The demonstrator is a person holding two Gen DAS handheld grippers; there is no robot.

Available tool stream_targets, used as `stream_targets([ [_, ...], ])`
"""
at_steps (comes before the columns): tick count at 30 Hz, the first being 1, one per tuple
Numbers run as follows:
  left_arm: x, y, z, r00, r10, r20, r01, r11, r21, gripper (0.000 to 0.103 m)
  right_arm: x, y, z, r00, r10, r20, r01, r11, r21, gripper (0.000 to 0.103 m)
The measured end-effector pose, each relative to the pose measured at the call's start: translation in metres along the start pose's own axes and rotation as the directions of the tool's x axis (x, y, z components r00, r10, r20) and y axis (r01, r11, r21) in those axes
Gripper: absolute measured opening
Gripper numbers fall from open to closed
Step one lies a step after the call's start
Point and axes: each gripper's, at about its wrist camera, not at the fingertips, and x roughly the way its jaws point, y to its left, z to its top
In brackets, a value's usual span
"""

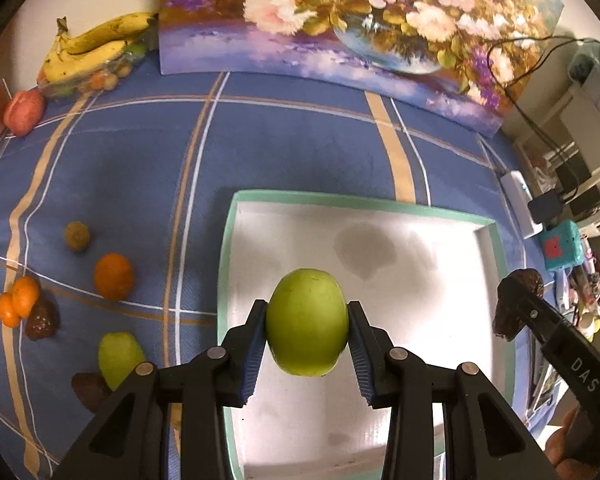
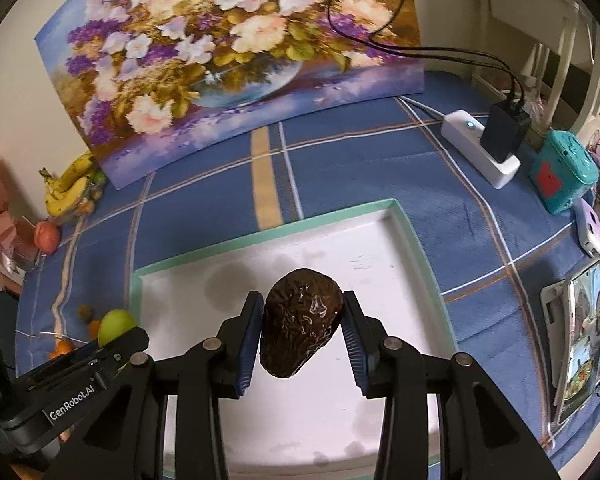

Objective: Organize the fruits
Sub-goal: 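Lower the green fruit into the white tray with the left tool while the right tool releases the avocado there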

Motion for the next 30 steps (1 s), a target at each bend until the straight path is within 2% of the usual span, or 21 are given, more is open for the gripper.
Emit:
stream_targets([
  [6,0.02,0.0,-0.011,0.998,0.022,-0.054,-0.021,1.0,0.013,0.041,0.017,-0.008,-0.005,0.998,-0.012,-0.054,0.012,1.0,0.006,0.041],
  [13,0.037,0.001,-0.023,0.993,0.049,-0.107,-0.047,0.999,0.017,0.041,0.043,-0.017,-0.017,0.988,-0.06,-0.14,0.062,0.998,0.004,0.041],
  [16,0.038,-0.003,-0.025,0.993,0.064,-0.1,-0.061,0.998,0.034,0.041,0.048,-0.02,-0.02,0.982,-0.108,-0.158,0.108,0.994,-0.012,0.041],
  [30,0.035,-0.005,-0.027,0.993,0.069,-0.101,-0.065,0.997,0.04,0.042,0.063,-0.02,-0.033,0.972,-0.138,-0.189,0.132,0.99,-0.043,0.041],
])
